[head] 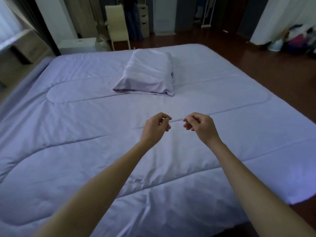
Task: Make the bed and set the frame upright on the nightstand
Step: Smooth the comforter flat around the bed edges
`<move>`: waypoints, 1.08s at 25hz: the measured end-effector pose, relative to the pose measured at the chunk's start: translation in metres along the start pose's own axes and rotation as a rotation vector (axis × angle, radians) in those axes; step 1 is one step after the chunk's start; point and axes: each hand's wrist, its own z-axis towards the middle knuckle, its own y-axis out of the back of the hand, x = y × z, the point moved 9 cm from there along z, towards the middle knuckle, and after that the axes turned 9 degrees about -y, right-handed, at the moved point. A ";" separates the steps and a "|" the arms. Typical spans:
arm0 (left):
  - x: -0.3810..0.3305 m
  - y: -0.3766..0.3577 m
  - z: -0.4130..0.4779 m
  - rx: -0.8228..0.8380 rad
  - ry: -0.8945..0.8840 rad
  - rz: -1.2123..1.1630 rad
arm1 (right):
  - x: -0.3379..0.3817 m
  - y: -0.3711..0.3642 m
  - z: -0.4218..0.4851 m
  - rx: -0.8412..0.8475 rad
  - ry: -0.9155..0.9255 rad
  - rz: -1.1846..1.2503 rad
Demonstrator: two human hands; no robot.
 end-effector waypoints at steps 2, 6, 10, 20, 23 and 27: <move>0.018 -0.028 0.004 -0.043 0.092 0.015 | -0.027 0.012 0.020 0.036 -0.029 -0.045; 0.066 -0.059 0.004 -0.171 0.223 0.176 | -0.090 0.003 0.057 0.097 -0.073 -0.233; 0.118 -0.086 0.003 -0.184 0.287 0.389 | -0.155 -0.048 0.083 0.193 -0.090 -0.413; 0.209 -0.157 0.011 0.009 0.196 0.712 | -0.295 -0.038 0.097 0.093 0.011 -0.960; 0.194 -0.197 0.035 0.145 0.067 0.735 | -0.337 0.059 0.083 -0.110 -0.147 -0.987; 0.186 -0.242 0.055 0.409 -0.067 0.755 | -0.397 0.179 0.012 -0.235 -0.400 -1.015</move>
